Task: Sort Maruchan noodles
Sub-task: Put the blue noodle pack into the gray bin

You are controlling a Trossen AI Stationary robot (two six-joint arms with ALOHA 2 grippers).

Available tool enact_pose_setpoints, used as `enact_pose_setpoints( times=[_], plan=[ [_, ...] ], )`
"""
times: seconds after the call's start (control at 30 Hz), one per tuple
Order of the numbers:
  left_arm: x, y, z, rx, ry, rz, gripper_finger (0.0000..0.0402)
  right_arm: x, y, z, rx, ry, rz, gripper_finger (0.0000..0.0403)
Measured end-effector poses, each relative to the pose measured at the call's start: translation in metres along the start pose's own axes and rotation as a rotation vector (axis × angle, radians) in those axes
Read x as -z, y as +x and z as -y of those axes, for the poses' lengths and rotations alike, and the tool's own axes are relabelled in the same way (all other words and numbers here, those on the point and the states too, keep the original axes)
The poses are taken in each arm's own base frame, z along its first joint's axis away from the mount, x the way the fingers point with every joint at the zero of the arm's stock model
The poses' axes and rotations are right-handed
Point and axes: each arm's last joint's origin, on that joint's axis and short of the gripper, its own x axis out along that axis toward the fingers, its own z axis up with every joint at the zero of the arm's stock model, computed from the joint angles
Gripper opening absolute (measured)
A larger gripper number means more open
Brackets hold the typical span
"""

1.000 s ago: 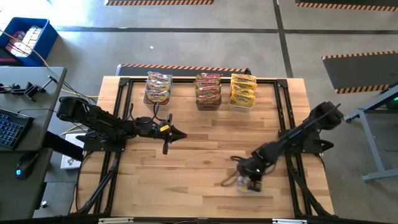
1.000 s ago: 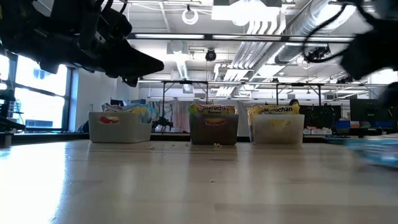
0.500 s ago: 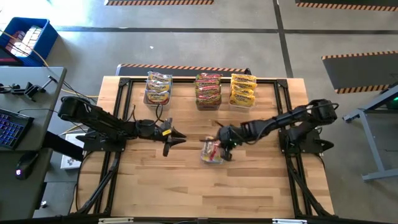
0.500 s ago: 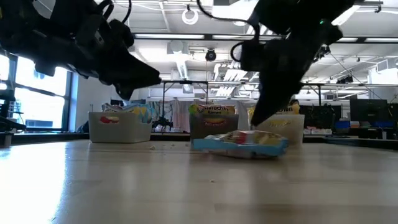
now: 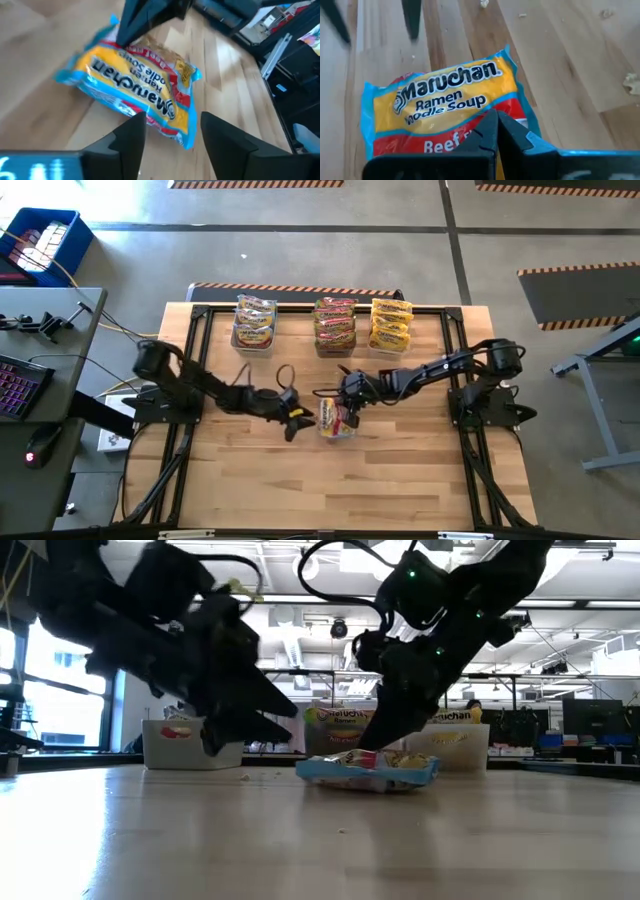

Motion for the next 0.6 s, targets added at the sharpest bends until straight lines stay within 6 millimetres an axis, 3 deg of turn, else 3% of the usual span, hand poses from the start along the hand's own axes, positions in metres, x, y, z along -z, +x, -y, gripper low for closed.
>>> enact_pose_setpoints(
  times=[0.3, 0.6],
  plan=[
    [0.003, 0.041, 0.004, -0.117, -0.026, -0.148, 0.0212, -0.002, 0.002, 0.001, 0.067, 0.000, 0.042, 0.0000],
    [-0.006, 0.049, 0.010, -0.183, -0.006, -0.153, 0.0210, -0.005, 0.002, 0.001, 0.064, -0.008, 0.078, 0.0000]
  ],
)
